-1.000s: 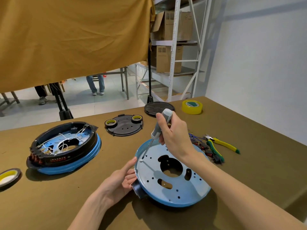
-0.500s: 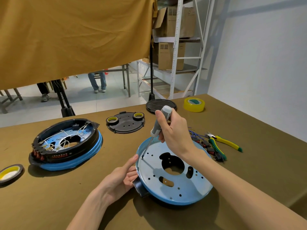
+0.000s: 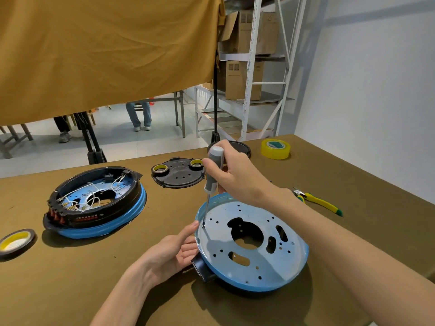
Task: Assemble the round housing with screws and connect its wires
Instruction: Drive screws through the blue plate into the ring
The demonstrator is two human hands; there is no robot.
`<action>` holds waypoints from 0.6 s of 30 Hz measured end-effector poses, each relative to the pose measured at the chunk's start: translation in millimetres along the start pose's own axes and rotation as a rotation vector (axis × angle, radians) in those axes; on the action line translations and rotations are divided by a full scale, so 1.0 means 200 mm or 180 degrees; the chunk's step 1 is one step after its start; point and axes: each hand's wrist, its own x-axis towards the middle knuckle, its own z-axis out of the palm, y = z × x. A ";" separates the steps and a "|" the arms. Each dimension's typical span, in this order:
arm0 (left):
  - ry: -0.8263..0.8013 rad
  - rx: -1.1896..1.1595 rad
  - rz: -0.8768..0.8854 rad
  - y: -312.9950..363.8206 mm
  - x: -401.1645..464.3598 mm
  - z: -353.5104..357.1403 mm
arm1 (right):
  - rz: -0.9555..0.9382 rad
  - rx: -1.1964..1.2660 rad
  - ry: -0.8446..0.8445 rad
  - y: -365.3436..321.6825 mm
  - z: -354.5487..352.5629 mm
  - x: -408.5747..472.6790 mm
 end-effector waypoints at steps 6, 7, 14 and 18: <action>-0.0178 0.0528 -0.0173 -0.01 -0.01 -0.03 | -0.0148 -0.0489 -0.0642 -0.10 -0.05 0.06; -0.0178 0.0516 -0.0177 -0.01 -0.01 -0.03 | -0.0189 -0.0622 -0.0688 -0.12 -0.06 0.06; -0.0182 0.0491 -0.0181 -0.02 -0.01 -0.03 | -0.0260 -0.2306 -0.0687 -0.23 -0.10 0.08; -0.0179 0.0493 -0.0144 -0.02 -0.01 -0.03 | -0.0037 -0.1810 -0.1219 -0.27 -0.13 0.10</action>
